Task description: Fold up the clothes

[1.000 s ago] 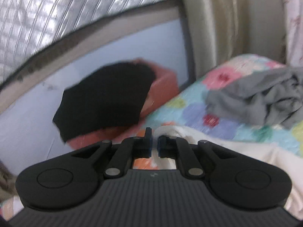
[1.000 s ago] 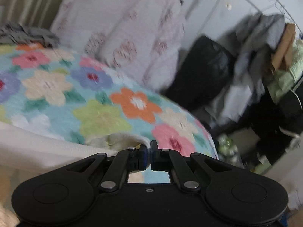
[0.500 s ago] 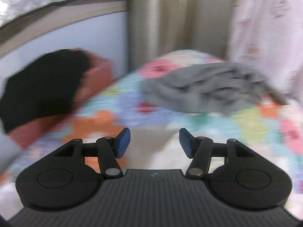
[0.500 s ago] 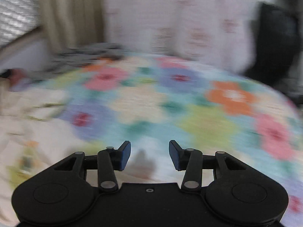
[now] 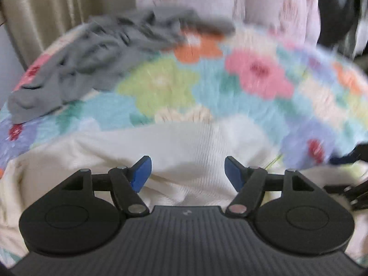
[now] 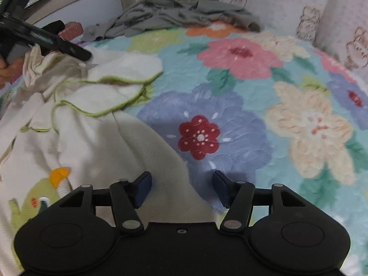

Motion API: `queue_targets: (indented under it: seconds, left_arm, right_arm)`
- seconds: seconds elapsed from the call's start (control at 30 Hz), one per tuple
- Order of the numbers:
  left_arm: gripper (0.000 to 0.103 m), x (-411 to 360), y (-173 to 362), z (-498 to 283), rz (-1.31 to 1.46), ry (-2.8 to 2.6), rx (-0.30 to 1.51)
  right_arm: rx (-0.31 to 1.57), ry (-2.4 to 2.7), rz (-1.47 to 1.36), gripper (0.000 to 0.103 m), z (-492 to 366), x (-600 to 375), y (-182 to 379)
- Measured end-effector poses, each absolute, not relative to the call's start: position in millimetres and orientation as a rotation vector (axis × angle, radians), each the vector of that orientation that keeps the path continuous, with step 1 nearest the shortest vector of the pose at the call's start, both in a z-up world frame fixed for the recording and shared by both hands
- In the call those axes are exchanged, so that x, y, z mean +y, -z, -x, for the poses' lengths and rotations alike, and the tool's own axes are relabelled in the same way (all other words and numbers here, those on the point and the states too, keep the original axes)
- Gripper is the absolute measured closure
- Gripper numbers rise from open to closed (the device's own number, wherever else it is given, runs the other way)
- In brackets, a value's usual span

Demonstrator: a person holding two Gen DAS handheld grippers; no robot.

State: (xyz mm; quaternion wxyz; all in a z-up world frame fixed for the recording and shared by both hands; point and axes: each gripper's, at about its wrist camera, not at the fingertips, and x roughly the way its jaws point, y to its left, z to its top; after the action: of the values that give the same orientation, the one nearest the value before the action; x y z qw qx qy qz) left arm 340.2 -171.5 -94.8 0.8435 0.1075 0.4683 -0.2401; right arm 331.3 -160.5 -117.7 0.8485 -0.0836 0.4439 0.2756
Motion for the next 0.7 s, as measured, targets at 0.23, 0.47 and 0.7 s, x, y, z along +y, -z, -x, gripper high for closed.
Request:
queue_targets:
  seconds: [0.23, 0.47, 0.7]
  left_arm:
    - [0.017, -180.5, 149.4, -366.3, -0.145, 0.447, 1.112]
    - [0.100, -192.1, 111.8, -362.0, -0.197, 0.474, 1.107]
    - [0.103, -217.6, 3.5, -389.6, -0.287, 0.267, 0.557]
  right_arm:
    - [0.786, -0.695, 0.383, 0.096, -290.7, -135.4, 118.4]
    - [0.567, -0.546, 0.445, 0.099, -293.2, -143.9, 83.4]
    - [0.443, -0.330, 0.386, 0.101, -362.1, -190.8, 24.8]
